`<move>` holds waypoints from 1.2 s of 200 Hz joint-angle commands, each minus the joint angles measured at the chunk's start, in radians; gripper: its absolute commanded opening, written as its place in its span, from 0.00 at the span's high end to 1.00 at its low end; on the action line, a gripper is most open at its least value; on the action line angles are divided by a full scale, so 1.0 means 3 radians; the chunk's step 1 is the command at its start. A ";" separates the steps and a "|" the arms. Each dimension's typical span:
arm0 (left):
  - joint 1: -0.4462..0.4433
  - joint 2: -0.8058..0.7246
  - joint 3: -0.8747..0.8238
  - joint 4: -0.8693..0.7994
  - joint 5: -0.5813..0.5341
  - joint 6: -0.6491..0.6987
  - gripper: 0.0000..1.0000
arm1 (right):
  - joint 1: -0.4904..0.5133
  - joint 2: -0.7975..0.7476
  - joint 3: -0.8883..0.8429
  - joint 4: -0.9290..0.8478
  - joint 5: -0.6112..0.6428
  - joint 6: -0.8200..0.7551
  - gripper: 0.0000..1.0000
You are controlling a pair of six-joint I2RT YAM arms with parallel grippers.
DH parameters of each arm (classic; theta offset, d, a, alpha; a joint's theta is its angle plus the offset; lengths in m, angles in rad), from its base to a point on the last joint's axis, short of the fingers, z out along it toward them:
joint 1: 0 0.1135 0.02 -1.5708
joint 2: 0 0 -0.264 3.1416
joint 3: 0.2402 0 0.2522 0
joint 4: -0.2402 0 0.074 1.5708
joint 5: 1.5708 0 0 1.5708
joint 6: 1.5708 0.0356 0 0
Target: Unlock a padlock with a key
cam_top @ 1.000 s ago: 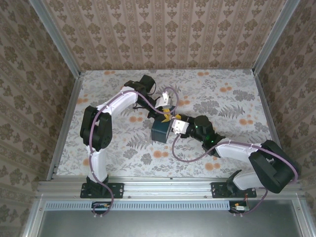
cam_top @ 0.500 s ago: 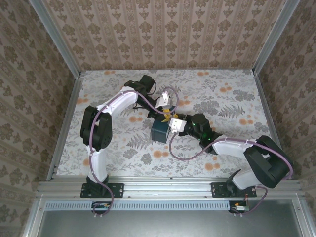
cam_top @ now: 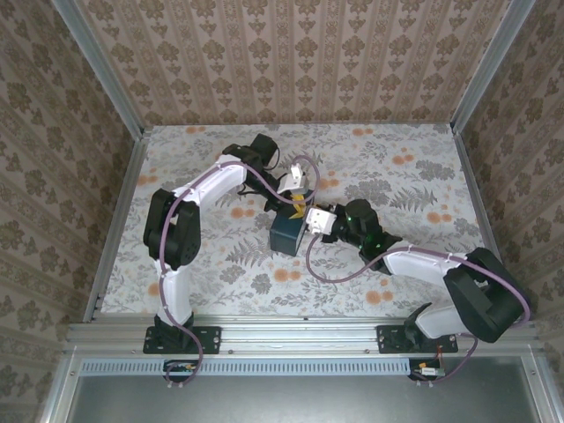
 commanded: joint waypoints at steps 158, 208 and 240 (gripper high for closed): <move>0.0002 0.0057 0.0079 -0.0154 0.0098 0.0079 0.75 | -0.0135 -0.0267 0.0341 -0.0906 -0.0358 0.0411 0.63; 0.0018 0.0054 0.0087 -0.0156 0.0097 0.0071 0.76 | -0.0237 -0.0639 0.0160 -0.1200 -0.0565 0.0662 0.56; 0.0013 0.0050 0.0084 -0.0148 0.0097 0.0066 0.76 | -0.0497 -0.0660 0.0270 -0.1391 -0.1004 0.1285 0.58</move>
